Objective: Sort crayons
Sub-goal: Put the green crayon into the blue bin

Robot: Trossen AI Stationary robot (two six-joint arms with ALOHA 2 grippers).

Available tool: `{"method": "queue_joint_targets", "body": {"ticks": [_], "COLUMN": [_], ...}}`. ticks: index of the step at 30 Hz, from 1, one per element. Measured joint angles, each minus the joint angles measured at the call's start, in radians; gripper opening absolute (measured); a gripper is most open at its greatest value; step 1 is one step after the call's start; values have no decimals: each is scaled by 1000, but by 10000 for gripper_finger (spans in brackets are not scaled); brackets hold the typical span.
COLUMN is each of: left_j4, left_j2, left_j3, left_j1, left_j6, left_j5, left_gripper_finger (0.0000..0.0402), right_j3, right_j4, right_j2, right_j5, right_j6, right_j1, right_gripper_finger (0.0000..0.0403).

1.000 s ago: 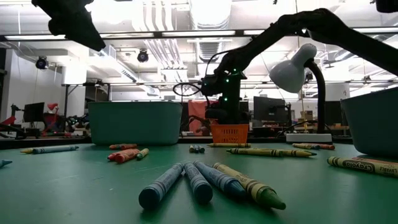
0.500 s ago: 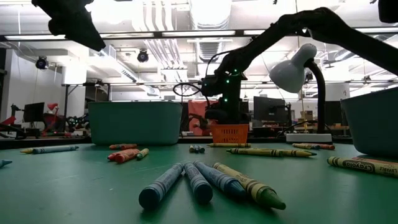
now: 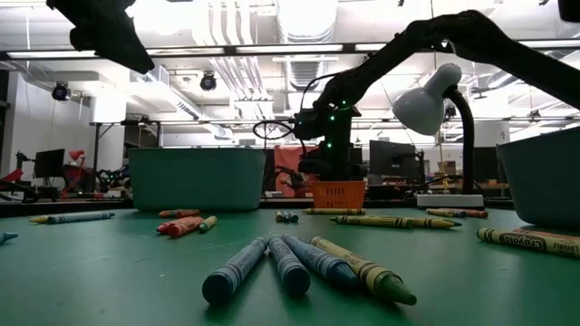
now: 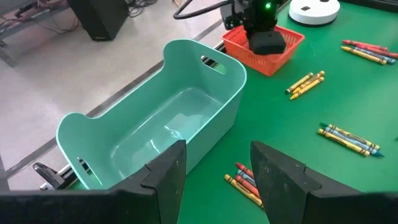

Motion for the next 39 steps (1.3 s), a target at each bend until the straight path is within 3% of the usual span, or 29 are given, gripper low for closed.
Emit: {"method": "queue_joint_targets", "body": {"ticks": [17, 22, 31, 39], "left_j4": [-1, -1, 0, 15], "left_j2": [-2, 0, 22, 55], "left_j3": [0, 0, 0, 0], "left_j1": [0, 0, -2, -23], "left_j6": [0, 4, 4, -22], "left_j5": [3, 3, 39, 72], "left_gripper_finger": [162, 162, 162, 162], "right_j3": [-3, -3, -56, -398], "right_j4": [-21, -103, -368, -375], "right_j2": [-137, -220, -450, -717], "right_j5": [4, 9, -1, -124], "right_j6": [12, 8, 119, 499], "right_j1": [17, 50, 251, 527], "right_gripper_finger": [8, 8, 8, 8]}}
